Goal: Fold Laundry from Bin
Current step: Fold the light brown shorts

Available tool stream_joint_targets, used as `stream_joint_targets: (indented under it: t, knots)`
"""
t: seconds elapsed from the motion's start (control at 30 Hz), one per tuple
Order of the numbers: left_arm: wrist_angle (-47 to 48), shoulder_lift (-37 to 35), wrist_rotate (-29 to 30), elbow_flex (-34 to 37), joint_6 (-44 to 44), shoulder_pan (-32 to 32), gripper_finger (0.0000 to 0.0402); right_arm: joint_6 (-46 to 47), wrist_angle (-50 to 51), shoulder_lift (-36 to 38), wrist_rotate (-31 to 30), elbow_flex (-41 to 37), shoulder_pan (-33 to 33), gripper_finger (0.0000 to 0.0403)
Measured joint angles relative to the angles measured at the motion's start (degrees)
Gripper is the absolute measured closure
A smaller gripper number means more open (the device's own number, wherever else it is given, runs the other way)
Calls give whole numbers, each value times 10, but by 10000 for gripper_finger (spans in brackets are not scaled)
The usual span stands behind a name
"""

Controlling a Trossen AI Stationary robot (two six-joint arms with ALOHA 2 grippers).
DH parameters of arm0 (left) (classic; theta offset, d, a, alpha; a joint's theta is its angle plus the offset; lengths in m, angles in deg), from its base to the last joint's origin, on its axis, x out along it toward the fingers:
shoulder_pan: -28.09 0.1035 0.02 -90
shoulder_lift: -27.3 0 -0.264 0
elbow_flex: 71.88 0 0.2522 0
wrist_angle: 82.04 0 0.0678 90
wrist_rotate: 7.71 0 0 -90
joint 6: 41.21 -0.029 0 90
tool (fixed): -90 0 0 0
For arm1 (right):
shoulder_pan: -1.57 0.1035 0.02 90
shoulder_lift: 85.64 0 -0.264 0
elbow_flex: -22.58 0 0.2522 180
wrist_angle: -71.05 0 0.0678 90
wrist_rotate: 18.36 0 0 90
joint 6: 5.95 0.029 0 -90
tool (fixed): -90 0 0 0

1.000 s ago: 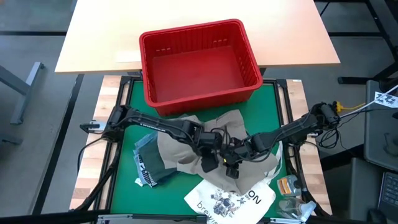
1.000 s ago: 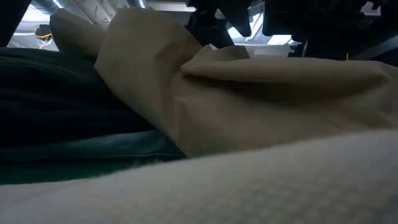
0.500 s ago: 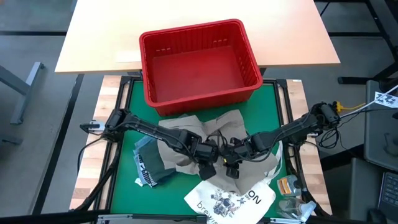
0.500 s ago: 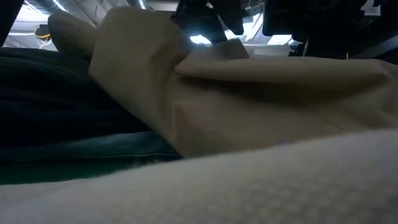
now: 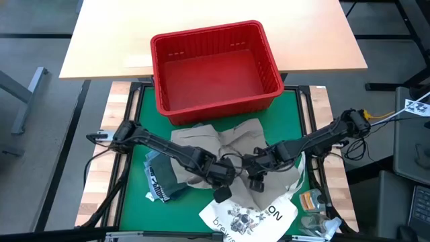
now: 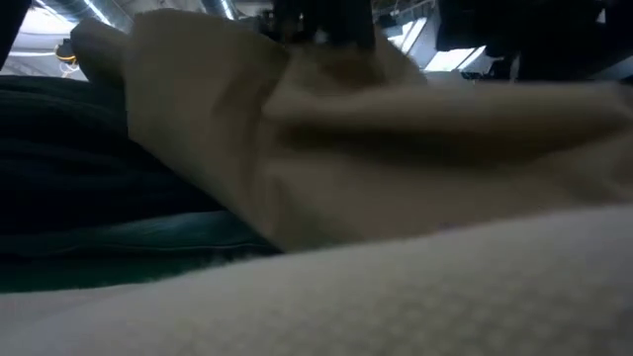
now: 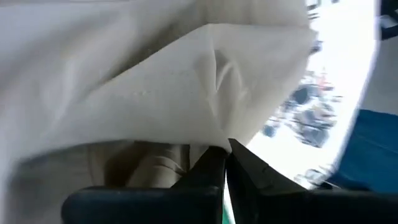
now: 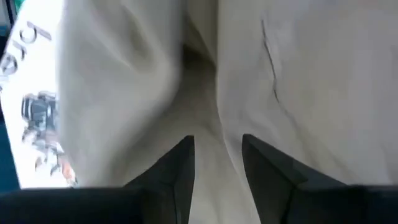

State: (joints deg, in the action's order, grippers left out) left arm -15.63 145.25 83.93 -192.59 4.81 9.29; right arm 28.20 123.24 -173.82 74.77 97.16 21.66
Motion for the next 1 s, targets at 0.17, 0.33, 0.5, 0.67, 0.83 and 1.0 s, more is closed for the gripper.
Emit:
stream_joint_targets:
  t: [0.17,0.33,0.5,0.67,0.83,1.0]
  knots:
    - [-3,-22,-7,-1,57,-38,400,0,69,38,-16,1,34,269]
    - [-14,-26,-8,-1,136,-91,401,8,136,64,-16,2,95,269]
    - [-29,-26,11,-1,223,-148,401,87,201,64,-36,2,160,269]
    - [-50,-26,34,-1,281,-200,401,126,264,63,-57,2,210,269]
    - [-59,-26,89,-1,358,-243,401,130,296,63,-57,2,233,269]
    - [-62,-26,138,-1,406,-277,401,159,347,63,-59,2,234,269]
